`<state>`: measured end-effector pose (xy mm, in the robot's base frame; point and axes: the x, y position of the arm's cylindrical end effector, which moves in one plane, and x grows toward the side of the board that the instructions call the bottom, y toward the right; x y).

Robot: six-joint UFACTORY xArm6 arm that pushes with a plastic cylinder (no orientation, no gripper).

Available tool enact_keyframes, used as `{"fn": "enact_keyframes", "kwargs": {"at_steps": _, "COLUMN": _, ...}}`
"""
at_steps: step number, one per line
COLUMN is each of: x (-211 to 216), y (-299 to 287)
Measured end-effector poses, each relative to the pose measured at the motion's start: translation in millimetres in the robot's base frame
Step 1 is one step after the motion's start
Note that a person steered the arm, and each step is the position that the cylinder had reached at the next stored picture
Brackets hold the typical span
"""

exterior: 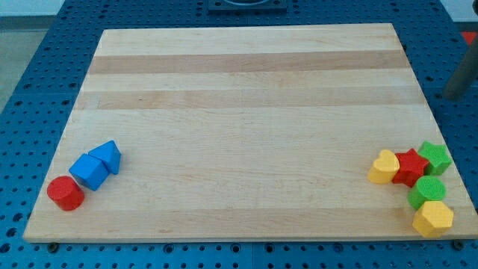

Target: Nudge the yellow hexagon left a bit

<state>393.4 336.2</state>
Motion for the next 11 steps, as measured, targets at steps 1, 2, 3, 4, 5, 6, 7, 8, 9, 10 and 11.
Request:
{"fn": "enact_keyframes", "kwargs": {"at_steps": 1, "x": 37, "y": -45}}
{"fn": "enact_keyframes", "kwargs": {"at_steps": 2, "x": 102, "y": -45}}
{"fn": "enact_keyframes", "kwargs": {"at_steps": 3, "x": 122, "y": -46}}
{"fn": "enact_keyframes", "kwargs": {"at_steps": 4, "x": 109, "y": -44}}
{"fn": "enact_keyframes", "kwargs": {"at_steps": 5, "x": 108, "y": -43}}
{"fn": "enact_keyframes", "kwargs": {"at_steps": 6, "x": 129, "y": -38}}
{"fn": "enact_keyframes", "kwargs": {"at_steps": 7, "x": 137, "y": -36}}
{"fn": "enact_keyframes", "kwargs": {"at_steps": 8, "x": 136, "y": -31}}
{"fn": "enact_keyframes", "kwargs": {"at_steps": 9, "x": 197, "y": -24}}
{"fn": "enact_keyframes", "kwargs": {"at_steps": 10, "x": 224, "y": -29}}
{"fn": "enact_keyframes", "kwargs": {"at_steps": 11, "x": 223, "y": -29}}
